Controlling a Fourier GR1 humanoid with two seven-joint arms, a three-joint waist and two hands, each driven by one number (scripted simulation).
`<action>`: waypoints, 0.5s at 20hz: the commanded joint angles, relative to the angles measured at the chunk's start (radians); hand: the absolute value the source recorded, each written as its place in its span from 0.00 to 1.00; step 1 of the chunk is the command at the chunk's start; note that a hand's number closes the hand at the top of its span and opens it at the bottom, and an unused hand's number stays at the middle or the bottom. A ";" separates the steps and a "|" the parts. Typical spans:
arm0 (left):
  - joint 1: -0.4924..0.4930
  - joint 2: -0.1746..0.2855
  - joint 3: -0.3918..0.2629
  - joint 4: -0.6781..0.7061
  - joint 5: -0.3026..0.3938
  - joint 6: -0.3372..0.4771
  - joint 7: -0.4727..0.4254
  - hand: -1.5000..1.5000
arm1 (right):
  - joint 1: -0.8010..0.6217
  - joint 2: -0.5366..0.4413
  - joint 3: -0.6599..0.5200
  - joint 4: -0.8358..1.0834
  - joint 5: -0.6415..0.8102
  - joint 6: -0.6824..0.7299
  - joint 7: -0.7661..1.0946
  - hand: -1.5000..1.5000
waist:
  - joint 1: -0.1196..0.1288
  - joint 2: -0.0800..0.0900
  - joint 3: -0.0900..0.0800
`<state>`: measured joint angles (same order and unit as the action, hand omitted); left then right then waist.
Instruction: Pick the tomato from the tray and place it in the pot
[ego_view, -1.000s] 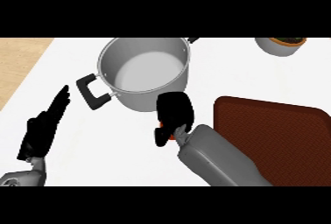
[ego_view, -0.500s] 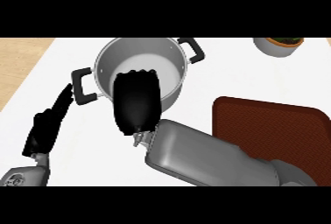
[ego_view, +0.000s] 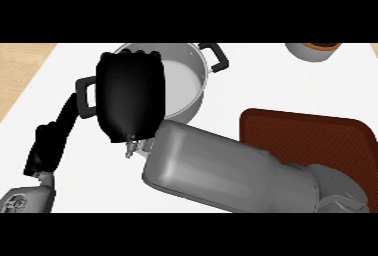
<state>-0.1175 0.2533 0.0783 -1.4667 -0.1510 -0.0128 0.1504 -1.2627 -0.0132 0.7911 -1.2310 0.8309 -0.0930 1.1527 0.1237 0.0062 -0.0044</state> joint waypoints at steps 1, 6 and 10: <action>0.007 -0.004 -0.004 0.000 -0.002 -0.001 -0.017 0.50 | -0.085 0.013 -0.019 0.058 -0.022 -0.142 0.177 1.00 | -0.011 0.001 0.000; 0.012 0.010 0.026 0.018 0.000 0.009 -0.044 0.50 | -0.117 0.013 -0.067 0.205 -0.040 -0.243 0.072 1.00 | -0.027 0.012 0.000; 0.004 -0.007 0.018 -0.034 -0.013 0.037 0.030 0.50 | -0.119 0.013 -0.056 0.307 -0.083 -0.310 -0.012 1.00 | -0.043 0.008 0.002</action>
<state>-0.1062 0.2542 0.1008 -1.4792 -0.1515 0.0063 0.1465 -1.3718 -0.0102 0.7375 -1.0249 0.7730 -0.2588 1.0947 0.0949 0.0119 -0.0030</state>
